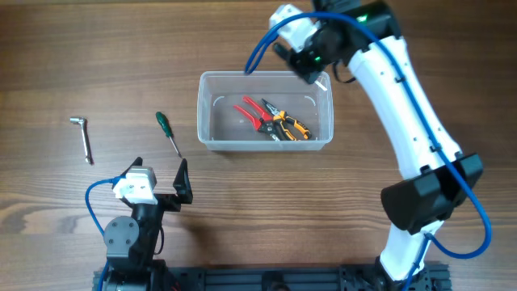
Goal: Pack container
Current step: 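Lift the black screwdriver and carry it left over the container, then lower the screwdriver into the container and open the right gripper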
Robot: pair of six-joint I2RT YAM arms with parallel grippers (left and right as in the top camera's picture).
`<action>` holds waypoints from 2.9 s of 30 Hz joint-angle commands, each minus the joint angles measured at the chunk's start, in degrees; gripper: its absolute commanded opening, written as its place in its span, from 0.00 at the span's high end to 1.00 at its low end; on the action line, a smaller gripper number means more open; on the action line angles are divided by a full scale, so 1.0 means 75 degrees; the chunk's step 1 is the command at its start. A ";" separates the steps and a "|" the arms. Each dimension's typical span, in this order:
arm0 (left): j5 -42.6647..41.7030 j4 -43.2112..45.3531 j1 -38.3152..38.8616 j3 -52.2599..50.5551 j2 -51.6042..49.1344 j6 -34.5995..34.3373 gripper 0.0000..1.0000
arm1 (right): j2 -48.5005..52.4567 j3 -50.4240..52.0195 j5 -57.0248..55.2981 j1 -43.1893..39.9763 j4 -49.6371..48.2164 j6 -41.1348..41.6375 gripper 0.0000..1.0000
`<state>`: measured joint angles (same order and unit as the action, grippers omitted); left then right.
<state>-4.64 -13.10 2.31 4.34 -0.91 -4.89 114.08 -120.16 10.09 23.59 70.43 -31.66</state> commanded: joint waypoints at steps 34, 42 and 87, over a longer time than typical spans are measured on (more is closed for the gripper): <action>-0.0146 0.0029 0.0044 -0.0050 0.0012 -0.0041 0.00 | 0.2396 0.0335 -0.0163 0.1332 -0.0959 0.0076 0.96; -0.0146 0.0029 0.0044 -0.0050 0.0012 -0.0041 0.00 | 0.2614 0.0338 -0.0137 0.1096 -0.1131 0.0446 0.95; -0.0146 0.0029 0.0044 -0.0050 0.0012 -0.0041 0.00 | 0.2993 0.0338 0.0271 0.0901 -0.1011 0.0688 0.57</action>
<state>-4.64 -13.10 2.31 4.34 -0.91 -4.89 135.74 -117.67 10.79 30.52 62.89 -27.14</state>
